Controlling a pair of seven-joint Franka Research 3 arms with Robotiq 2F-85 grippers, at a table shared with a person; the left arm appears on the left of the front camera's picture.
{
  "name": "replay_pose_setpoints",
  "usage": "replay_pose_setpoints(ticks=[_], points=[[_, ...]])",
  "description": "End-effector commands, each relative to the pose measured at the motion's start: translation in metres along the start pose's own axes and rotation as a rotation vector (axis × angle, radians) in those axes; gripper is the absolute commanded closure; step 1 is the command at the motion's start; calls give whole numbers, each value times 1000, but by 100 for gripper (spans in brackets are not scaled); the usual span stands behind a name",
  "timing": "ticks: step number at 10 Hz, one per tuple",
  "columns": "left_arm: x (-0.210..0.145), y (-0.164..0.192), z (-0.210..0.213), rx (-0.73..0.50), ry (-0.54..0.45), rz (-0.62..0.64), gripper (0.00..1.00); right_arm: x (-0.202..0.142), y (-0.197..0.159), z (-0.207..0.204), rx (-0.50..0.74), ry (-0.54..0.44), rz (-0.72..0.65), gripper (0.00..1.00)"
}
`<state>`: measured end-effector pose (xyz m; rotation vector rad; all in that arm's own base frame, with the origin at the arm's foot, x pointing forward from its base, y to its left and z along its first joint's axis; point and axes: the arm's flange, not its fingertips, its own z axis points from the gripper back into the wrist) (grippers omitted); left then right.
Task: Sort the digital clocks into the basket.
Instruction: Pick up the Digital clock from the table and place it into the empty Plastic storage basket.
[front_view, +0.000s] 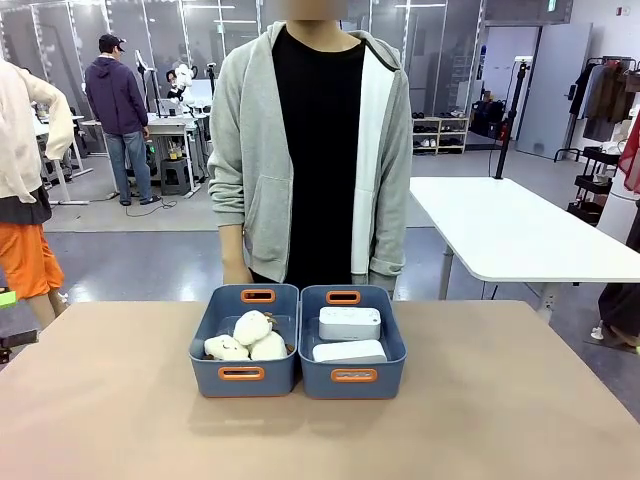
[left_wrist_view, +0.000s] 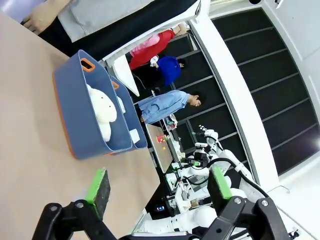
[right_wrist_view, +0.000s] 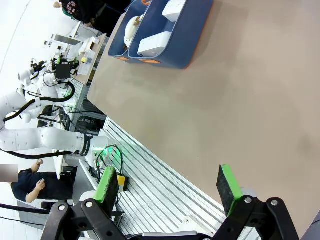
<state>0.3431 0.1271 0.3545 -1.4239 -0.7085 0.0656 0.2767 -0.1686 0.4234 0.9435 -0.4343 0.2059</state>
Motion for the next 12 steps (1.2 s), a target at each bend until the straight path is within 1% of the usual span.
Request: replay_pose_setpoints(ticks=[1,12], points=[[3,-4,0,5,-13,-3,0,1,3,-1,2,-4,-1,0],[3,-4,0,5,-13,-3,0,1,3,-1,2,-4,-1,0]])
